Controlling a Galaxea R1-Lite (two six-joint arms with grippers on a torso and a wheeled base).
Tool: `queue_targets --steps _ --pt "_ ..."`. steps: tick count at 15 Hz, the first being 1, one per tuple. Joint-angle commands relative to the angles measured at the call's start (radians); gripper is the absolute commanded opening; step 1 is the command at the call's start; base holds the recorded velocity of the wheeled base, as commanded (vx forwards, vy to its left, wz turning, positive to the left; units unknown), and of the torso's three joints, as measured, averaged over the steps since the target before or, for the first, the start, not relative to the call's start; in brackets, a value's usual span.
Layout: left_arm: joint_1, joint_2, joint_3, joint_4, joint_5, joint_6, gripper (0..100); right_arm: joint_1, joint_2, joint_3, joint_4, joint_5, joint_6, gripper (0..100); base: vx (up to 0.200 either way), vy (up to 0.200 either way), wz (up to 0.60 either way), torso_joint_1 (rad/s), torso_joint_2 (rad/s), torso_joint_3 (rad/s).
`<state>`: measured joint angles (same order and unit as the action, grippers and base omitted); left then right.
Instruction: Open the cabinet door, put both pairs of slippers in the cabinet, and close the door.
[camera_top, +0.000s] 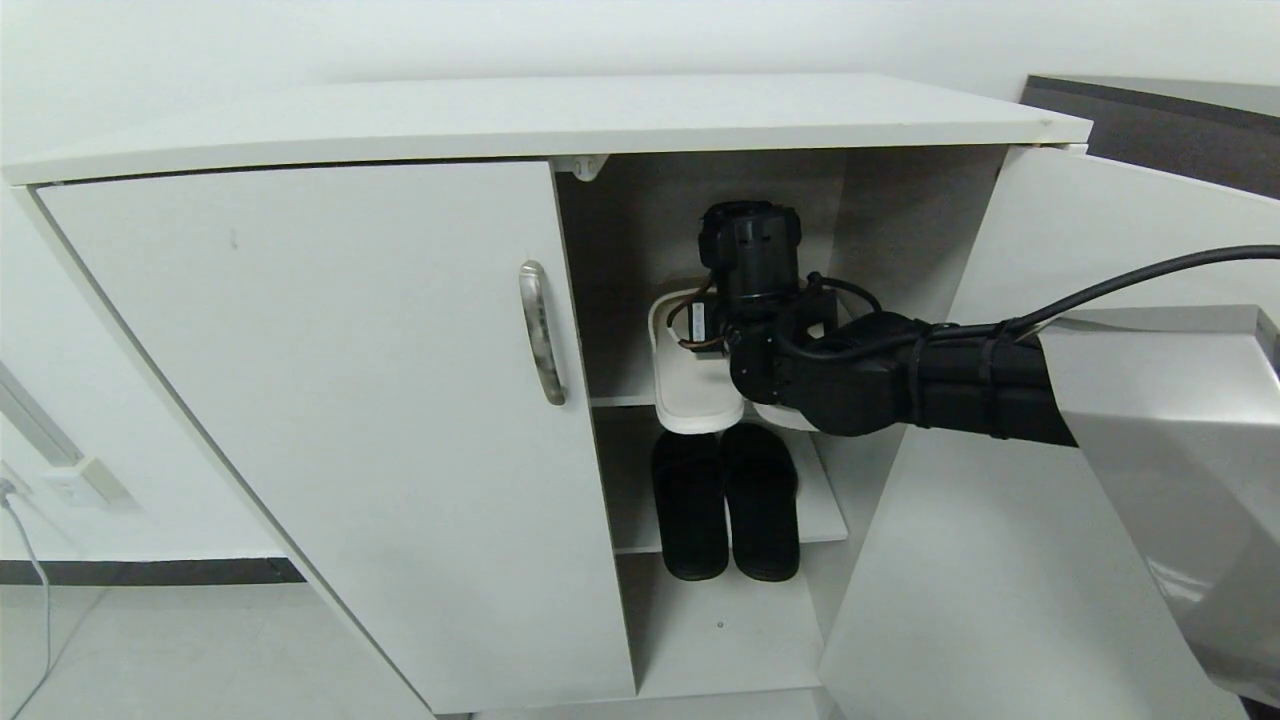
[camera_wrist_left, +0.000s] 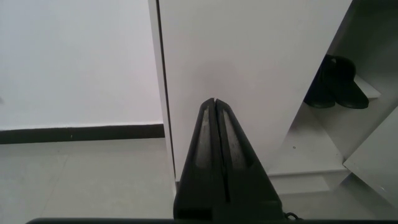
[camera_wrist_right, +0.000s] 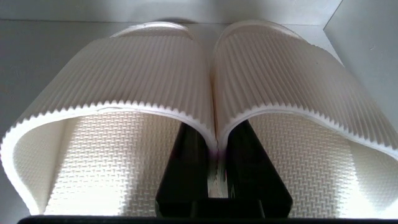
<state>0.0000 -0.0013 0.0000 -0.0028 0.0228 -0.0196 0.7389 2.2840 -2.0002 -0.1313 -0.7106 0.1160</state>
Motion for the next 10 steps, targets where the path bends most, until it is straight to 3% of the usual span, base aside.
queue_targets --steps 1,5,10 --pt "0.0 0.001 0.0 0.0 0.0 0.0 0 0.002 0.0 0.0 0.004 -0.001 0.007 100 0.0 0.0 0.0 0.0 0.0 0.0" --pt "0.0 0.001 0.0 0.0 0.0 0.0 0 0.017 -0.034 0.003 0.002 -0.001 0.01 100 0.0 0.0 0.0 0.0 0.0 0.0" --pt "0.0 0.001 0.0 0.0 0.0 0.0 0 0.06 -0.141 0.143 -0.001 -0.009 0.011 100 0.0 0.0 0.0 0.0 0.0 0.0"
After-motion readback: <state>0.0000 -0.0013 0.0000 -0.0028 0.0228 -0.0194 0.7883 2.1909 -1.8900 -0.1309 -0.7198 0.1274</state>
